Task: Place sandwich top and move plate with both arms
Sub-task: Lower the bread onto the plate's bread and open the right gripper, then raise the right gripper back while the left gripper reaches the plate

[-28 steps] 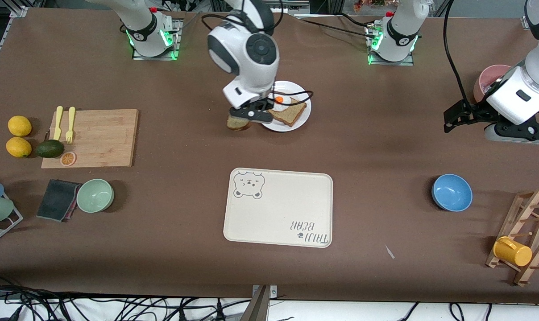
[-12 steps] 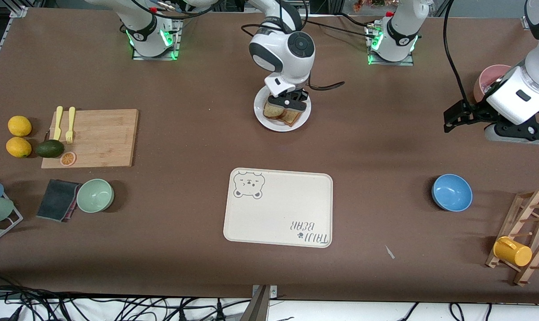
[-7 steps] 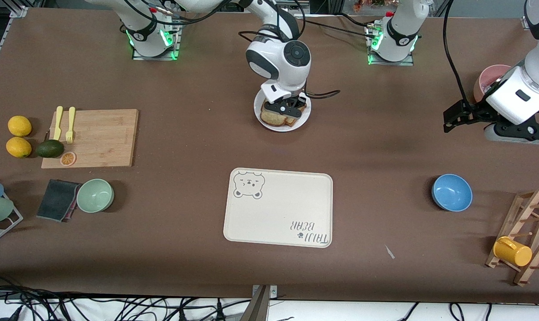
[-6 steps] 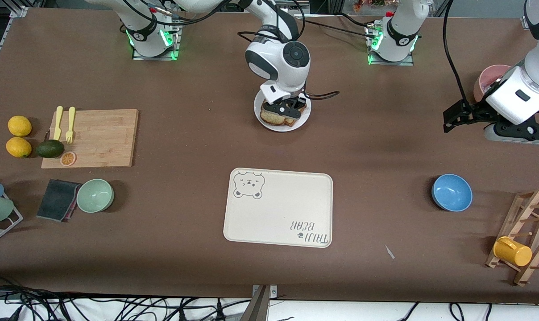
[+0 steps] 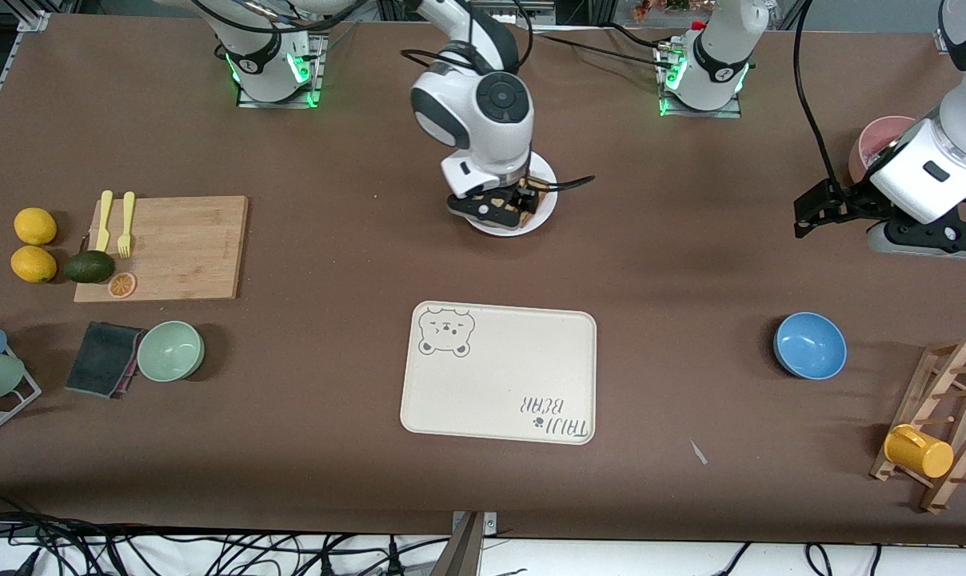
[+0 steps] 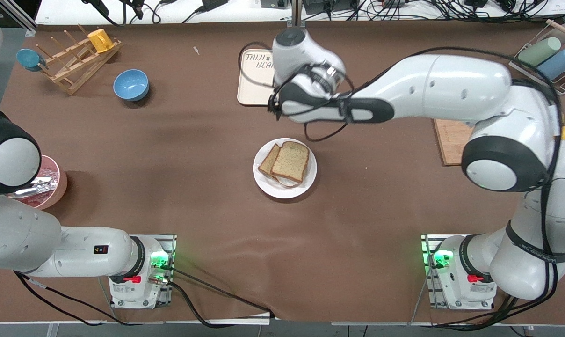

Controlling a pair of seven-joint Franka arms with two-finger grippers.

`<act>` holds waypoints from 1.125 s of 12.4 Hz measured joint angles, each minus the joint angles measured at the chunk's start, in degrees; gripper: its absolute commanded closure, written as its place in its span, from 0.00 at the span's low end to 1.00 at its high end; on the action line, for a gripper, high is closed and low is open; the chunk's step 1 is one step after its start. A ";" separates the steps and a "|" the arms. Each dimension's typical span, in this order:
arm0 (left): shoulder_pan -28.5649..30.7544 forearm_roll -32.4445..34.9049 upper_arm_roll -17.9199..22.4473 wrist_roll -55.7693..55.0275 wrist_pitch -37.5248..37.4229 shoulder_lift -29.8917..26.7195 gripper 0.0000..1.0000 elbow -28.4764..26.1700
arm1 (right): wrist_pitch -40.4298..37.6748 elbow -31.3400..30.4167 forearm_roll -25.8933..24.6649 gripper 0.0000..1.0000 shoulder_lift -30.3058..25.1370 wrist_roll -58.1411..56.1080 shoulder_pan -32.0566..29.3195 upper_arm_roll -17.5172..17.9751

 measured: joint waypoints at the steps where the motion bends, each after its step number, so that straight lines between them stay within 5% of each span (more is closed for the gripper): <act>1: -0.14 0.00 -0.11 0.00 -0.31 0.06 0.00 -0.15 | -2.21 0.09 0.62 0.00 -2.20 -3.99 -2.71 -0.05; 7: -1.55 -4.99 -2.63 0.00 -4.03 2.42 0.00 -0.77 | -15.13 -0.62 4.31 0.00 -13.11 -30.64 -19.90 -0.12; 14: -1.88 -17.00 -5.13 3.58 -4.28 11.79 0.01 -3.78 | -22.43 -1.64 4.33 0.00 -21.71 -48.58 -30.71 -0.17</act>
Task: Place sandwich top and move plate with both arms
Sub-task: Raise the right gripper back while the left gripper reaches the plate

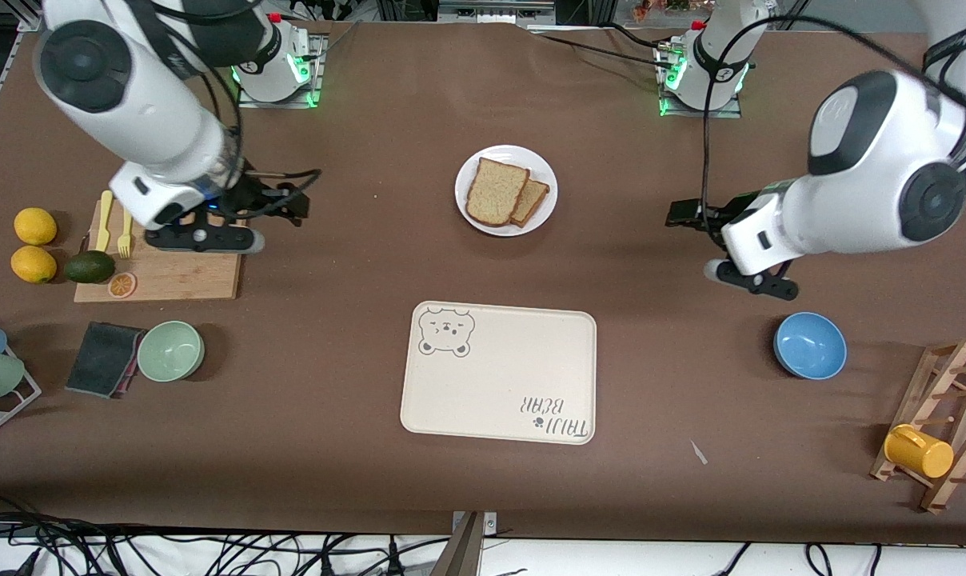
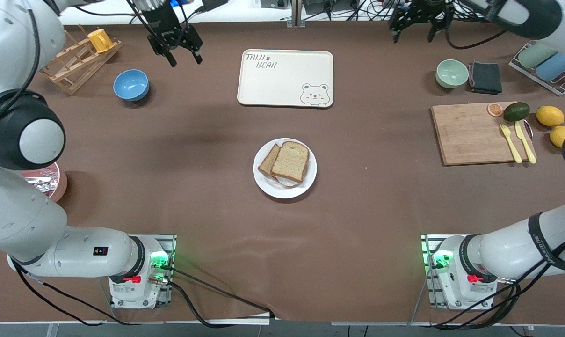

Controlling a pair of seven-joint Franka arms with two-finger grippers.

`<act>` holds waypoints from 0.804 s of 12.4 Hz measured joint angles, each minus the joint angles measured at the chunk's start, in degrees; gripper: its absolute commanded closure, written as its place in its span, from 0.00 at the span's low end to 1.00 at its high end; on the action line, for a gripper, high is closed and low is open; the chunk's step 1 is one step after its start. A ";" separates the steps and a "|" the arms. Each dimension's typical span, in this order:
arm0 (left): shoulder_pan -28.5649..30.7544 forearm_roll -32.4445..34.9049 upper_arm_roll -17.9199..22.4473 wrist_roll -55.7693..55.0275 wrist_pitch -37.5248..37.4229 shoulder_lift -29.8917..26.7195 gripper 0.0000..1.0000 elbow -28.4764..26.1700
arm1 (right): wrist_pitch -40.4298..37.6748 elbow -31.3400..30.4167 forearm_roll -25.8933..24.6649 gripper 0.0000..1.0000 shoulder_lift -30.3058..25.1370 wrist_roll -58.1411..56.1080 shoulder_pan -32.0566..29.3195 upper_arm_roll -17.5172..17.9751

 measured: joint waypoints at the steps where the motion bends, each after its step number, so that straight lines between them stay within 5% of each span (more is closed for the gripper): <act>1: -0.02 -0.66 -0.68 1.84 0.70 1.77 0.01 -0.10 | -0.93 -0.03 0.00 0.00 -0.93 -3.58 -1.72 -0.60; 4: -0.31 -6.46 -1.95 7.29 6.68 5.55 0.01 -3.14 | -2.56 -0.07 0.01 0.00 -3.10 -12.84 -3.60 -5.36; 10: -1.04 -26.44 -3.49 24.70 26.29 6.68 0.05 -22.81 | -4.38 -0.32 0.10 0.00 -5.44 -18.50 -4.85 -10.68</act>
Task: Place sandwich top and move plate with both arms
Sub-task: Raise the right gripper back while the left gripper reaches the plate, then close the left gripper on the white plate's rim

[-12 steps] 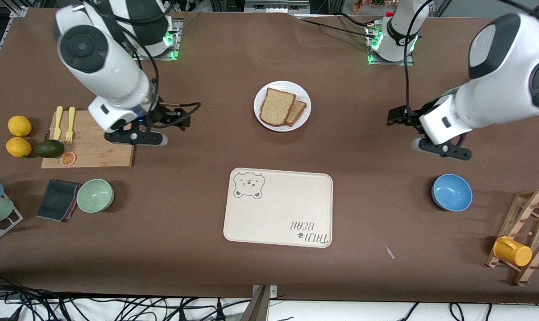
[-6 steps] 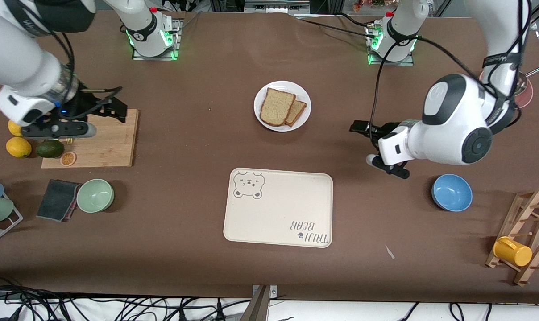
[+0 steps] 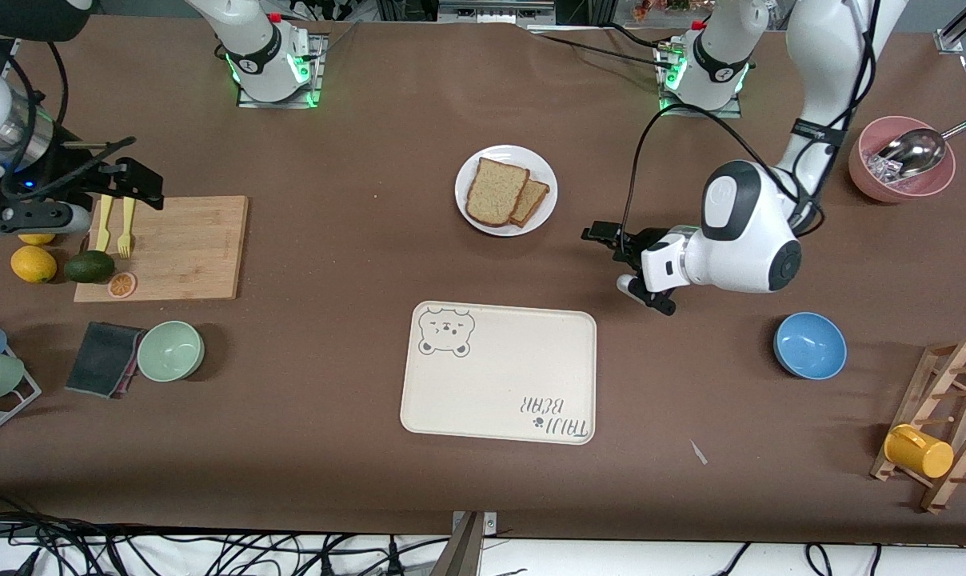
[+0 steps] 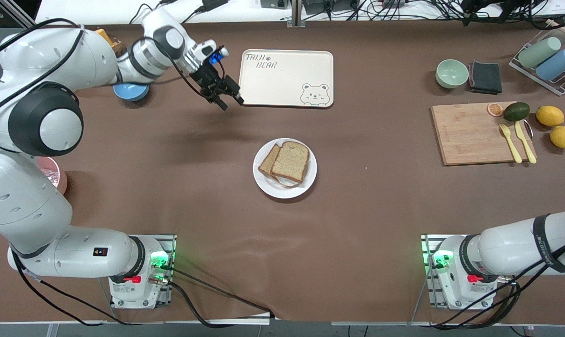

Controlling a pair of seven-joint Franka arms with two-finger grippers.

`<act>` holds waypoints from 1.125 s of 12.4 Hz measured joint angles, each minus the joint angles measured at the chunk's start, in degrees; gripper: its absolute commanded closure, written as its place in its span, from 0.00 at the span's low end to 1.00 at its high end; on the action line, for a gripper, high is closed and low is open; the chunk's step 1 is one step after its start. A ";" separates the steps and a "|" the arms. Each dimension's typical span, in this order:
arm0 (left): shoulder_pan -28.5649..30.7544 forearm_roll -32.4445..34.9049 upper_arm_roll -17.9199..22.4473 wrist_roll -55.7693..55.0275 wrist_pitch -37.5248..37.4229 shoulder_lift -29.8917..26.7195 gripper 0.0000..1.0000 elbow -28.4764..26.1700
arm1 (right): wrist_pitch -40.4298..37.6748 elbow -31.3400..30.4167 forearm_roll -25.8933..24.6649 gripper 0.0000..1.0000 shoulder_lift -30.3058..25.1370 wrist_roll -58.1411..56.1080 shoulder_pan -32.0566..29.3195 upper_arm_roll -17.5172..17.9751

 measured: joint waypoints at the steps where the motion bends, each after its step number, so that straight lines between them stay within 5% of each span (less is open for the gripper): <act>1: -0.08 -4.05 -0.32 3.04 1.40 0.17 0.02 -2.72 | -0.37 -0.09 0.03 0.00 0.00 -0.25 -0.02 -0.52; 9: -2.83 -27.71 -1.69 28.10 11.94 3.93 0.03 -12.93 | -0.97 -0.21 2.50 0.00 -0.01 -0.29 0.04 -0.61; 14: -0.82 -29.83 -1.59 31.95 10.52 5.45 0.06 -13.13 | -0.71 -0.18 2.60 0.00 -0.02 -0.31 0.05 -0.60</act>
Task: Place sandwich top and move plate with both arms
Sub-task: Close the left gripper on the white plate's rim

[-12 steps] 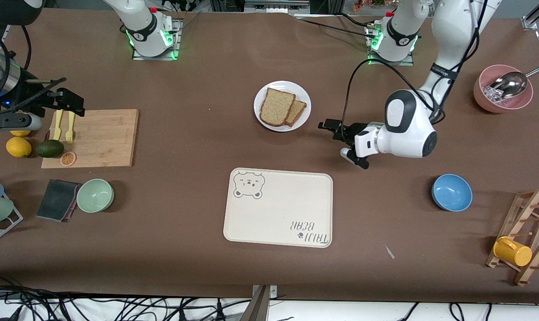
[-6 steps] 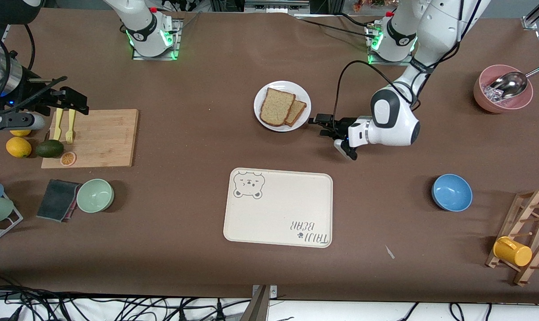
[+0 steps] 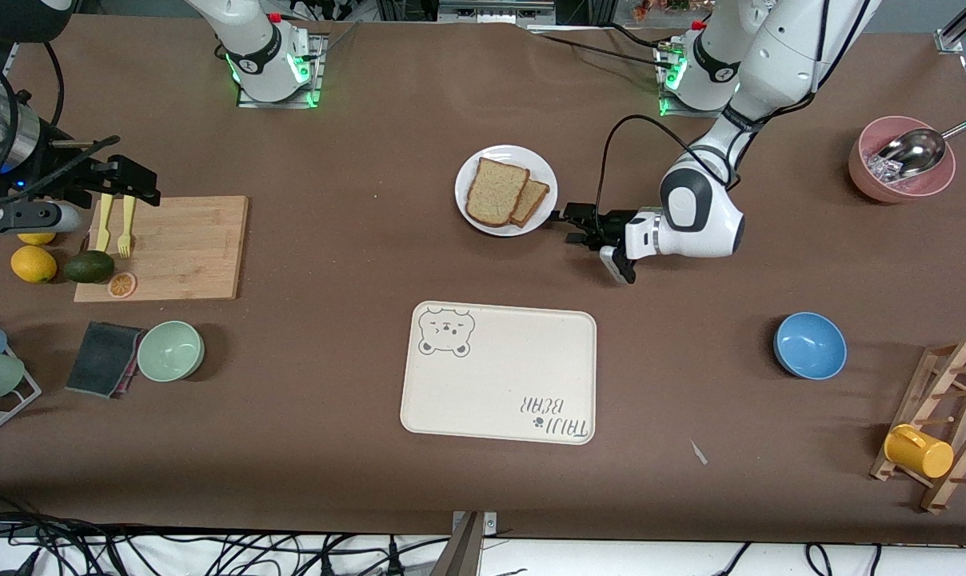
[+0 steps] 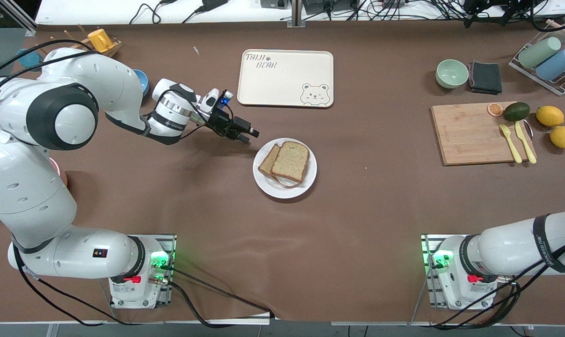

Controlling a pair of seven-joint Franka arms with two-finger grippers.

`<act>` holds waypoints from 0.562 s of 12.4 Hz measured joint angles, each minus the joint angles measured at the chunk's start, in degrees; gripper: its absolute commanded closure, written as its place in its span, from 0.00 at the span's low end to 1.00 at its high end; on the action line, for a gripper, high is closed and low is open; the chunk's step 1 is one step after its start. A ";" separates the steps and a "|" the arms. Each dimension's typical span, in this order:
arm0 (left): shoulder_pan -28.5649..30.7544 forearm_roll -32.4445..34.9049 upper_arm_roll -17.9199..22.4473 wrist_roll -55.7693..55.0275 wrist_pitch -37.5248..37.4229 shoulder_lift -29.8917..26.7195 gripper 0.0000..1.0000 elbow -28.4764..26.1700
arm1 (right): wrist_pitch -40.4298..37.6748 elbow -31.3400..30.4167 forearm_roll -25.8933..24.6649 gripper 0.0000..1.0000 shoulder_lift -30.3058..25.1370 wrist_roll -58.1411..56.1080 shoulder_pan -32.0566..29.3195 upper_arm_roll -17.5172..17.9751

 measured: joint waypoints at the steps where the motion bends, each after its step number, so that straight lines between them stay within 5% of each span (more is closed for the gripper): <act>1: 0.53 0.00 0.00 0.06 -0.61 0.00 0.07 0.01 | 0.26 0.00 -0.04 0.00 0.00 -0.11 0.01 0.04; 7: 1.66 0.00 0.00 0.11 -2.90 0.03 0.06 0.01 | 0.98 -0.03 -0.06 0.00 0.32 -0.83 0.02 0.07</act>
